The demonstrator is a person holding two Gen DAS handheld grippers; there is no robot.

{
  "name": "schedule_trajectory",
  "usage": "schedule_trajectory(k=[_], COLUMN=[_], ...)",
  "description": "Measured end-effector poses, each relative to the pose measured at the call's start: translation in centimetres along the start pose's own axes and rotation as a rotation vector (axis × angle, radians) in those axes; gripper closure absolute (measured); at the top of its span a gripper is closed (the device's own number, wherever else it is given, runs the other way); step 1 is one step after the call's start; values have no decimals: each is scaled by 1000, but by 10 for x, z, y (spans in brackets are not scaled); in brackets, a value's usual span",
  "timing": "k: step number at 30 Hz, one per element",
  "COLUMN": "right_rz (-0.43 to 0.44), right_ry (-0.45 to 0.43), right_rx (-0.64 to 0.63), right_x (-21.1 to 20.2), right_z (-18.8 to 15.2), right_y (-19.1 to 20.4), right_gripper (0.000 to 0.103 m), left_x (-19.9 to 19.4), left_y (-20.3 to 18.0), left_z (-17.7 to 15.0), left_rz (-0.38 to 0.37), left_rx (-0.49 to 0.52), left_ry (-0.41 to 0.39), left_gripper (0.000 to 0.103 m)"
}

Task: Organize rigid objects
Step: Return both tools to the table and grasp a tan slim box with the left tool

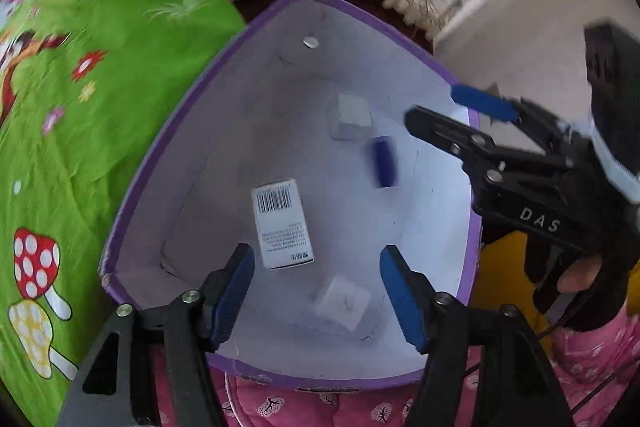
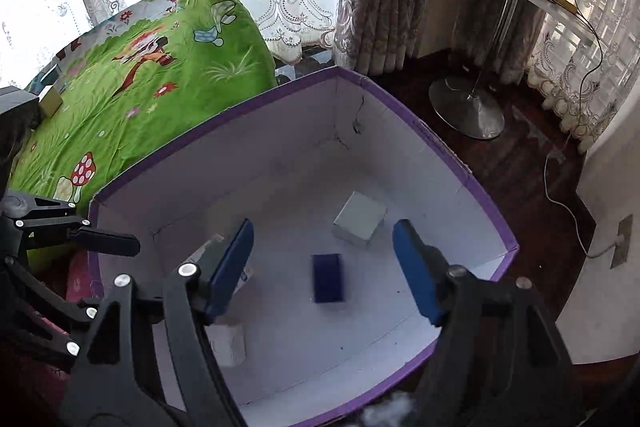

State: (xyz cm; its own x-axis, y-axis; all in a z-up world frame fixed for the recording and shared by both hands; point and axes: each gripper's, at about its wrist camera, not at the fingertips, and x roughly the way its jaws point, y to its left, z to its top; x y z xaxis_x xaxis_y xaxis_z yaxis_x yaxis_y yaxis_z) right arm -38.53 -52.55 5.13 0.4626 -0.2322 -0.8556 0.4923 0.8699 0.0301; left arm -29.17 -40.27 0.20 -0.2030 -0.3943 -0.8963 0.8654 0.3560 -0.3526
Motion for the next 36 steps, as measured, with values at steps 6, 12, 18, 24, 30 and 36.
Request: schedule_trajectory(k=[6, 12, 18, 24, 30, 36], right_rz=[3, 122, 254, 347, 415, 467], right_ry=[-22, -9, -36, -29, 13, 30], right_rx=[-55, -230, -514, -719, -827, -893], right_x=[-2, 4, 3, 19, 33, 38], right_z=[16, 21, 20, 13, 2, -5], right_y=[26, 103, 206, 305, 375, 423], right_gripper=[27, 27, 27, 27, 27, 27], left_x=[-43, -90, -137, -182, -233, -256], left_y=[45, 97, 165, 234, 283, 320], left_z=[-18, -69, -153, -248, -315, -307], left_rz=[-24, -12, 102, 276, 582, 930], left_rx=[-159, -315, -553, -780, -912, -517], left_ry=[-141, -304, -441, -550, -589, -313], left_gripper=[31, 30, 27, 27, 26, 26])
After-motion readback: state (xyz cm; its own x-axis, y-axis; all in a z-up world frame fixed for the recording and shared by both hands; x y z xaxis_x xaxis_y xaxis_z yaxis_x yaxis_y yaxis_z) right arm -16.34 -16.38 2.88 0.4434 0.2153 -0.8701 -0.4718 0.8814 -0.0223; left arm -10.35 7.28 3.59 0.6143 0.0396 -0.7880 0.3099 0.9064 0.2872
